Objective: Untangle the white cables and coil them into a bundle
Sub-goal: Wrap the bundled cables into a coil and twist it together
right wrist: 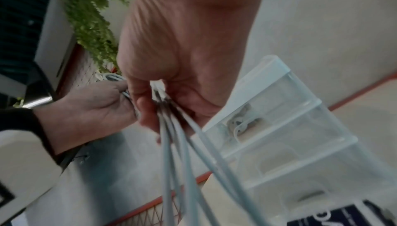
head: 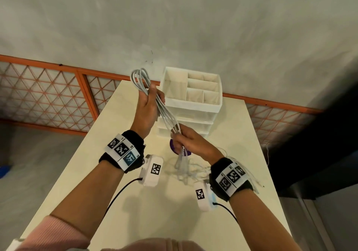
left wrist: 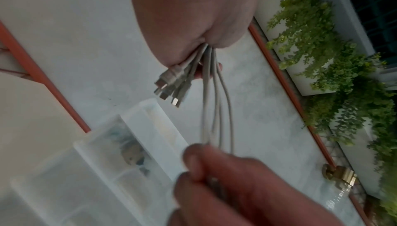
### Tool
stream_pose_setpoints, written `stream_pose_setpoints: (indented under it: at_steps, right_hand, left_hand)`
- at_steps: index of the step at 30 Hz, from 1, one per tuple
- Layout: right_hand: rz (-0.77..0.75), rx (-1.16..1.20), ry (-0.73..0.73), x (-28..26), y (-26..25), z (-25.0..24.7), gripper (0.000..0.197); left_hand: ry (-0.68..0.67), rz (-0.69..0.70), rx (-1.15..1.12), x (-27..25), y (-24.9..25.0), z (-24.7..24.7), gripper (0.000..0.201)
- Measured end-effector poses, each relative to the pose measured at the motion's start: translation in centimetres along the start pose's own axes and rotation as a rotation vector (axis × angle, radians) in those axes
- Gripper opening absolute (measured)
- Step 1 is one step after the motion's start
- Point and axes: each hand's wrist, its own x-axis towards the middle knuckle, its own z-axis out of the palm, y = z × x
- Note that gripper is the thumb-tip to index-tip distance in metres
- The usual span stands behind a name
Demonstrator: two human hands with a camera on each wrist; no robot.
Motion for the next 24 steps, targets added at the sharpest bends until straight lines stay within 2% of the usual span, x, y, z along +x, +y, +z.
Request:
stream_pose_setpoints:
  at_steps: [3, 5, 9, 13, 16, 18, 20, 24]
  right_hand:
    - [-0.074, 0.02, 0.031, -0.7, -0.8, 0.1, 0.03]
    - [-0.071, 0.016, -0.025, -0.9, -1.3, 0.9, 0.034]
    - [0.088, -0.041, -0.231, -1.8, -0.5, 1.3, 0.047]
    - [0.191, -0.09, -0.331, -3.1, 0.9, -0.8, 0.047]
    - [0.218, -0.148, -0.304, -3.7, 0.5, -2.6, 0.04]
    - [0.19, -0.285, -0.208, -4.1, -0.5, -3.9, 0.037]
    - [0.098, -0.367, -0.069, -4.7, -1.8, -5.3, 0.029]
    - [-0.112, -0.281, 0.174, -5.0, -4.9, -7.0, 0.025]
  left_hand:
    - [0.132, -0.063, -0.055, 0.2, -0.6, -0.8, 0.027]
    - [0.197, -0.106, -0.111, 0.4, -1.0, -1.0, 0.025]
    - [0.238, -0.204, -0.314, 1.2, -1.1, -1.5, 0.03]
    - [0.239, -0.279, -0.438, 1.1, -1.1, -2.3, 0.036]
    - [0.154, -0.271, -0.405, 0.4, -1.2, -2.2, 0.039]
    - [0.039, -0.223, -0.273, 0.0, -1.0, -2.4, 0.041]
    - [-0.097, -0.178, -0.125, -0.3, -0.7, -2.5, 0.042]
    - [-0.325, -0.212, -0.005, -1.0, 0.0, -1.3, 0.041]
